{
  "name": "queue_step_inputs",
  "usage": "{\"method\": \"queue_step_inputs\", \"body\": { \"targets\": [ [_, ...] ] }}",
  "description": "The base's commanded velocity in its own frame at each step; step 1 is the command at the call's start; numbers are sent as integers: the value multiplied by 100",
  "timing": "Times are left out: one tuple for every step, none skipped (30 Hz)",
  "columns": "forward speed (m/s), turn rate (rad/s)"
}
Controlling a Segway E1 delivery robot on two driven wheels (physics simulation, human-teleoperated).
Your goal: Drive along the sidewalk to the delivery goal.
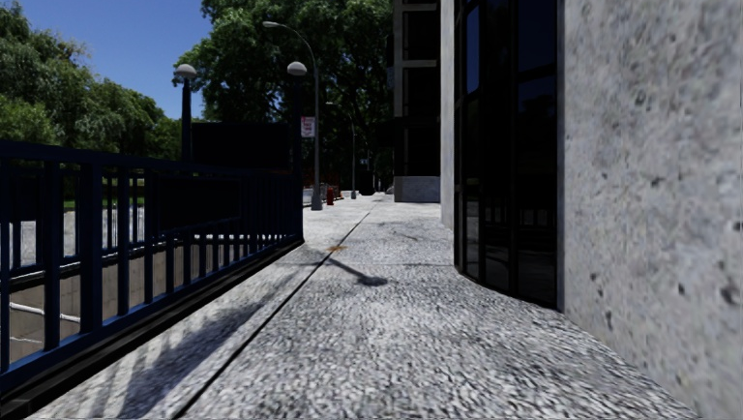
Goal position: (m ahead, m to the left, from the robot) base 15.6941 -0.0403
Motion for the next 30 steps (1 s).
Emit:
{"method": "queue_step_inputs", "body": {
  "targets": [
    [200, 0],
    [200, 0],
    [200, 0],
    [200, 0],
    [200, 0],
    [200, 0],
    [200, 0],
    [200, 0],
    [200, 0],
    [200, 0],
    [200, 0],
    [200, 0],
    [200, 0],
    [200, 0],
    [200, 0],
    [200, 0],
    [200, 0],
    [200, 0],
    [200, 0],
    [200, 0],
    [200, 0],
    [200, 0],
    [200, 0],
    [200, 0],
    [200, 0],
    [200, 0],
    [200, 0],
    [200, 0],
    [200, 0],
    [200, 0]
  ]
}}
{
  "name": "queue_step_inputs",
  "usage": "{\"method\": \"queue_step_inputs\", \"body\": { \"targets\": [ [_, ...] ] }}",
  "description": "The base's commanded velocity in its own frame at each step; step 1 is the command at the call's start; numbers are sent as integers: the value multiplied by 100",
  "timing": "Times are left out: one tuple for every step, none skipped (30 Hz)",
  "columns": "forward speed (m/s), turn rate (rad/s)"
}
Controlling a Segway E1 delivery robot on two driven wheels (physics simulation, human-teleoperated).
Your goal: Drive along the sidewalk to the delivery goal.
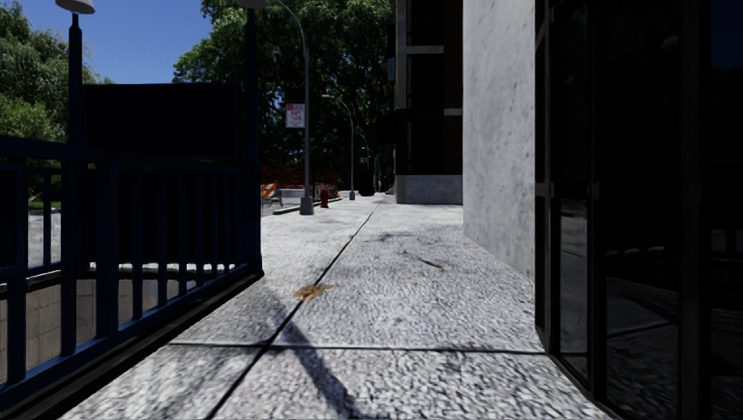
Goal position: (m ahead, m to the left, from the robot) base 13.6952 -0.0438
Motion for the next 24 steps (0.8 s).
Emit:
{"method": "queue_step_inputs", "body": {
  "targets": [
    [200, 0],
    [200, 0],
    [200, 0],
    [200, 0],
    [200, 0],
    [200, 0],
    [200, 0],
    [200, 0],
    [200, 0],
    [200, 0],
    [200, 0],
    [200, 0],
    [200, 0],
    [200, 0],
    [200, 0],
    [200, 0],
    [200, 0],
    [200, 0],
    [200, 0],
    [200, 0],
    [200, 0],
    [200, 0],
    [200, 0],
    [200, 0]
  ]
}}
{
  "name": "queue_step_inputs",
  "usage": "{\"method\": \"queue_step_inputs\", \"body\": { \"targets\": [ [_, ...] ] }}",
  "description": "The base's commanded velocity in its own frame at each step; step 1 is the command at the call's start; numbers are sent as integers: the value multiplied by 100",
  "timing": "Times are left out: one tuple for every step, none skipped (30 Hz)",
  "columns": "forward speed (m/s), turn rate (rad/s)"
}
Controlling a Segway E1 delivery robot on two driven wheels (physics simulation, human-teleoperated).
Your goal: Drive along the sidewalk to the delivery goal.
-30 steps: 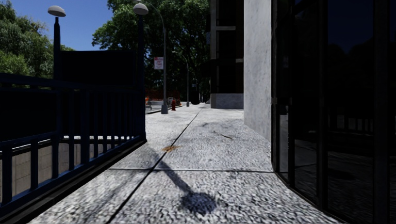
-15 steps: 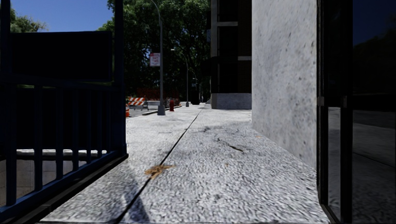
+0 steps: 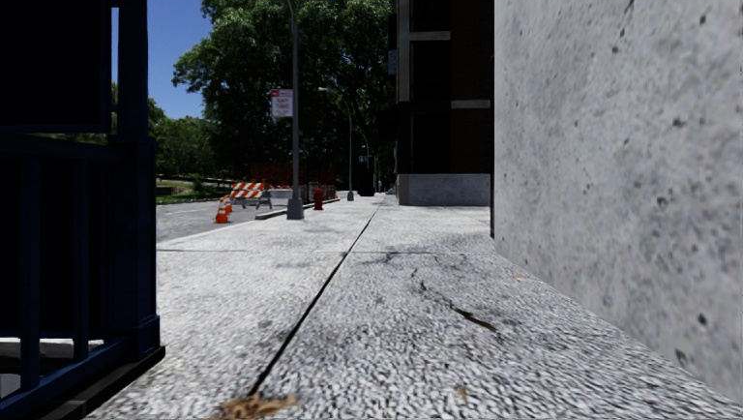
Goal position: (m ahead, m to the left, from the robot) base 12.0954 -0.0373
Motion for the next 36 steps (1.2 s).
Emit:
{"method": "queue_step_inputs", "body": {
  "targets": [
    [200, 0],
    [200, 0],
    [200, 0],
    [200, 0],
    [200, 0],
    [200, 0],
    [200, 0],
    [200, 0],
    [200, 0],
    [200, 0],
    [200, 0],
    [200, 0],
    [200, 0],
    [200, 0],
    [200, 0],
    [200, 0],
    [200, 0],
    [200, 0],
    [200, 0],
    [200, 0],
    [200, 0],
    [200, 0],
    [200, 0],
    [200, 0],
    [200, 0],
    [200, 0],
    [200, 0],
    [200, 0],
    [200, 0],
    [200, 0],
    [200, 0],
    [200, 0],
    [200, 0],
    [200, 0],
    [200, 0],
    [200, 0]
  ]
}}
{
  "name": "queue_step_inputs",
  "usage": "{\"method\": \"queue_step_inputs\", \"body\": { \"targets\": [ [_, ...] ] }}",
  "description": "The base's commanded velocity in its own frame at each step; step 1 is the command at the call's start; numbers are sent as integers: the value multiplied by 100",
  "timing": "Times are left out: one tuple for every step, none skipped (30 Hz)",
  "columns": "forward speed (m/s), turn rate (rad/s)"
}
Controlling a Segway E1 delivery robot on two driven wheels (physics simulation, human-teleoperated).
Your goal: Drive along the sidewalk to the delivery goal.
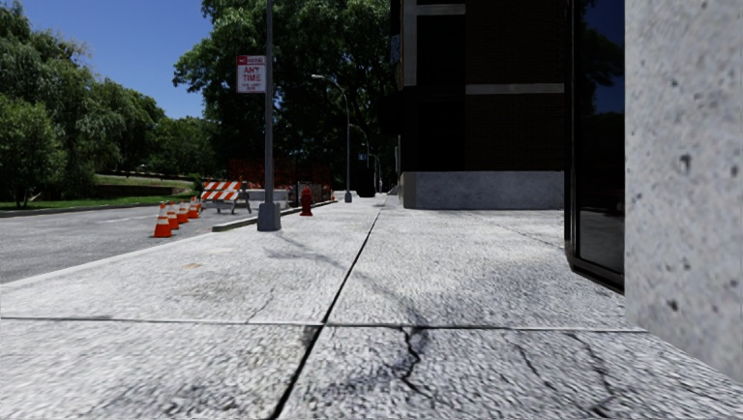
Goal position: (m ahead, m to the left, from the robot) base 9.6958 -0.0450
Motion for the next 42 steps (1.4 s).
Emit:
{"method": "queue_step_inputs", "body": {
  "targets": [
    [200, 0],
    [200, 0],
    [200, 0],
    [200, 0],
    [200, 0],
    [200, 0],
    [200, 0],
    [200, 0],
    [200, 0],
    [200, 0],
    [200, 0],
    [200, 0],
    [200, 0],
    [200, 0],
    [200, 0],
    [200, 0],
    [200, 0],
    [200, 0],
    [200, 0],
    [200, 0],
    [200, 0],
    [200, 0],
    [200, 0],
    [200, 0],
    [200, 0],
    [200, 0],
    [200, 0],
    [200, 0],
    [200, 0],
    [200, 0],
    [200, 0],
    [200, 0],
    [200, 0],
    [200, 0],
    [200, 0],
    [200, 0],
    [200, 0],
    [200, 0],
    [200, 0],
    [200, 0],
    [200, 0],
    [200, 0]
  ]
}}
